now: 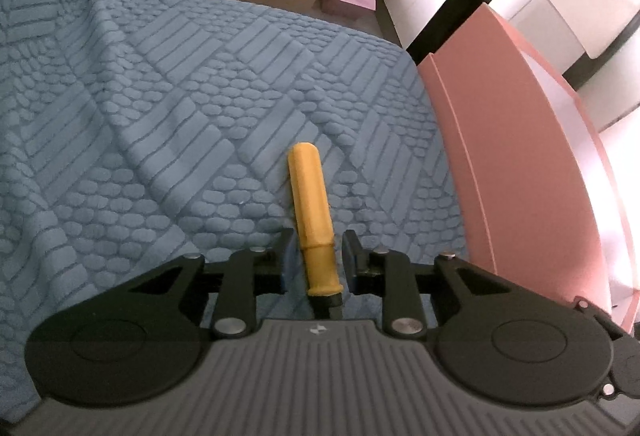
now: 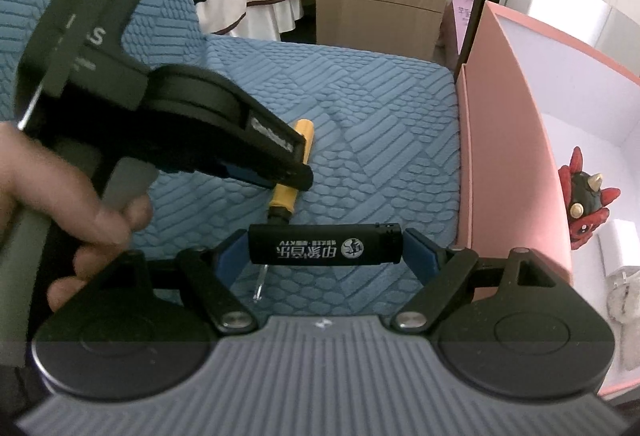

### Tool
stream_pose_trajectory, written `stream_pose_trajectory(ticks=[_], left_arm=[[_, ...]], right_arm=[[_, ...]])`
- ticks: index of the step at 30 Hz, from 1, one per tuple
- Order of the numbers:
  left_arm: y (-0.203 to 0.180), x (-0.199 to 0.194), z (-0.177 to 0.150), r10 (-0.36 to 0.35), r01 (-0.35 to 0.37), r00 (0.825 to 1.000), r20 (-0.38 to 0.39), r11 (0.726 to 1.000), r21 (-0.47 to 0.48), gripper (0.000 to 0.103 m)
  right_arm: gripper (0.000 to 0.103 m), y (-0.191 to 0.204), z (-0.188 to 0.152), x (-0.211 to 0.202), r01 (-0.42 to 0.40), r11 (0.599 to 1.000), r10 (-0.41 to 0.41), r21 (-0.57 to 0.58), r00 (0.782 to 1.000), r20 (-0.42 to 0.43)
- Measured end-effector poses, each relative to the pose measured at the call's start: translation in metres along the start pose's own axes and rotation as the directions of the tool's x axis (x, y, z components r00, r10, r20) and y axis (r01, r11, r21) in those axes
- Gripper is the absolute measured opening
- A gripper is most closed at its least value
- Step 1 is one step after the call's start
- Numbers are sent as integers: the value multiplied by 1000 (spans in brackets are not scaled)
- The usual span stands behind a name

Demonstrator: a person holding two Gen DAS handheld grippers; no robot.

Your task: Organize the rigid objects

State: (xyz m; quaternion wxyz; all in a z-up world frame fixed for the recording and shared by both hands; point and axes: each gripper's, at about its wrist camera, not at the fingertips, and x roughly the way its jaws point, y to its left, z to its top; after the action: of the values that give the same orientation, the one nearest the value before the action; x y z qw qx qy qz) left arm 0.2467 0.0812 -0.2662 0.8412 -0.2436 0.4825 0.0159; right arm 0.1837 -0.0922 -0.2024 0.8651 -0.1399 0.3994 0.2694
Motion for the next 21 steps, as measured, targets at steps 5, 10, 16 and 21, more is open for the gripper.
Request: stream_pose_trajectory(ticks=[5,10,16,21], left_arm=[[2,-2,-3,6,-6,1000,3,1000,2,22],[3,-17,-6,-8,8,1000,9,1000,-4,20],[10,-43,-10,-22,23,999,27,999,-29,20],[11,-63,-16,-19,20,999,30,999,-45,20]], right_arm=[[84,2,-1,0,5,1000,-5,-13,1000,1],[84,1,-2,0,3,1000,-3,-13,1000,11],[85,-4,-1,-15,-33,999,32,19,999,44],[85,-5,5,-36,-50,998,47,37,995,83]])
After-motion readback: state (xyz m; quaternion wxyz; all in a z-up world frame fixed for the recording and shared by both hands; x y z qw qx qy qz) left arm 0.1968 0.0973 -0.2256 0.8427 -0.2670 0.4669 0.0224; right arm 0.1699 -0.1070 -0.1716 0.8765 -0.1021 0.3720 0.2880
